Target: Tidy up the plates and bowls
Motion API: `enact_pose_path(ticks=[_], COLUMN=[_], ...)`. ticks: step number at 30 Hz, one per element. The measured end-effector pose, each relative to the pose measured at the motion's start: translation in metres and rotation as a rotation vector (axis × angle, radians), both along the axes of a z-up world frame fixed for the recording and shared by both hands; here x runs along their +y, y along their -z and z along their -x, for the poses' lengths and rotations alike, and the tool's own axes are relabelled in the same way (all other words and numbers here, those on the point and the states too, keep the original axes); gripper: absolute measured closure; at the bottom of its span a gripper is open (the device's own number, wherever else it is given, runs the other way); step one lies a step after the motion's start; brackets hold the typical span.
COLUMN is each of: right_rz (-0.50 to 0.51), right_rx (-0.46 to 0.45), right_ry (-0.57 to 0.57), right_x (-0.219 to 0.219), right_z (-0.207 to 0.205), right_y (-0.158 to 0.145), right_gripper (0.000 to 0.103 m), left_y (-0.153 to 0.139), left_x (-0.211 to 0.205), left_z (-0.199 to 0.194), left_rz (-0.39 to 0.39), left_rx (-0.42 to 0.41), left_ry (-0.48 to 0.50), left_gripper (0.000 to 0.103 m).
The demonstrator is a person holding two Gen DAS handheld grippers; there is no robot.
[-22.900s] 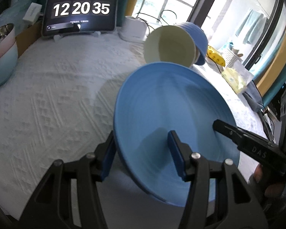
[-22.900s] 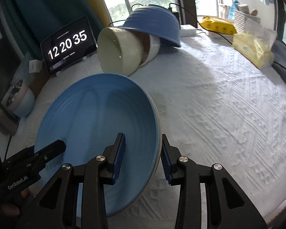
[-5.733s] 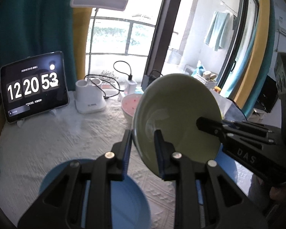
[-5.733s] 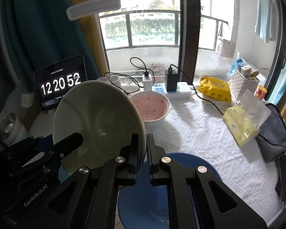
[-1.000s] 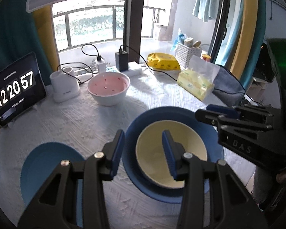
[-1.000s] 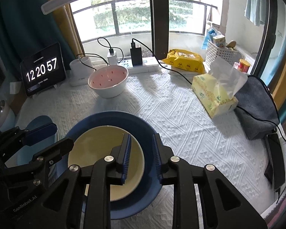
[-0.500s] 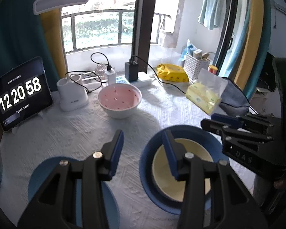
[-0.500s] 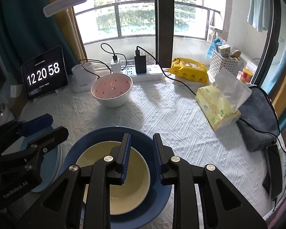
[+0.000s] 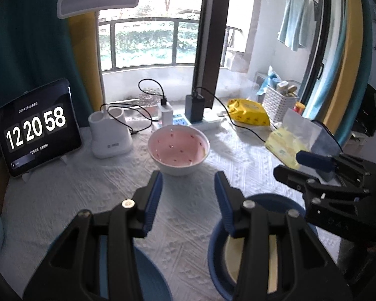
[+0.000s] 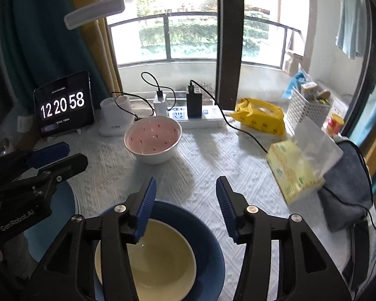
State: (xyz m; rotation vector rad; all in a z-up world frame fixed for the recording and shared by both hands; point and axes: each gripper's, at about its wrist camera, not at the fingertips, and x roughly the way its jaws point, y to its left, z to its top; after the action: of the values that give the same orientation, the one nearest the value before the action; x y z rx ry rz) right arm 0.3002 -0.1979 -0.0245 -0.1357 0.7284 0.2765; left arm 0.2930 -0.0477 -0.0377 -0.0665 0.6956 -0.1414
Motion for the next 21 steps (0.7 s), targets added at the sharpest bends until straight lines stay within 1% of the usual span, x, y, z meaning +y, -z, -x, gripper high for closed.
enact_pose_path(ticks=[3,4,8,16,21], right_rz=[0.020,0.033,0.072,0.101,0.120], right_rx=[-0.018,-0.034,-0.068,-0.094,-0.096], right_ry=[-0.032,-0.044,-0.067,-0.090,-0.109], right_x=[0.003,0.004,0.005,0.003,0.005], right_z=[-0.007,-0.009,-0.021,-0.047,-0.062], right_y=[0.000,-0.001,-0.001,-0.007,-0.008], right_gripper=[0.045,0.041,0.034,0.033,0.033], left_y=[0.005,0.007,0.009,0.014,0.017], left_x=[0.001,0.002,0.002,0.004,0.006], left_z=[-0.008,-0.012,-0.019,-0.034,-0.044], left_rz=[0.023,0.037,0.045,0.017,0.002], left_rx=[0.005,0.015,0.019,0.028,0.034], left_ry=[-0.025,-0.033,-0.049,-0.079,-0.092], left_gripper=[0.058,0.058,0.058,0.058,0.058])
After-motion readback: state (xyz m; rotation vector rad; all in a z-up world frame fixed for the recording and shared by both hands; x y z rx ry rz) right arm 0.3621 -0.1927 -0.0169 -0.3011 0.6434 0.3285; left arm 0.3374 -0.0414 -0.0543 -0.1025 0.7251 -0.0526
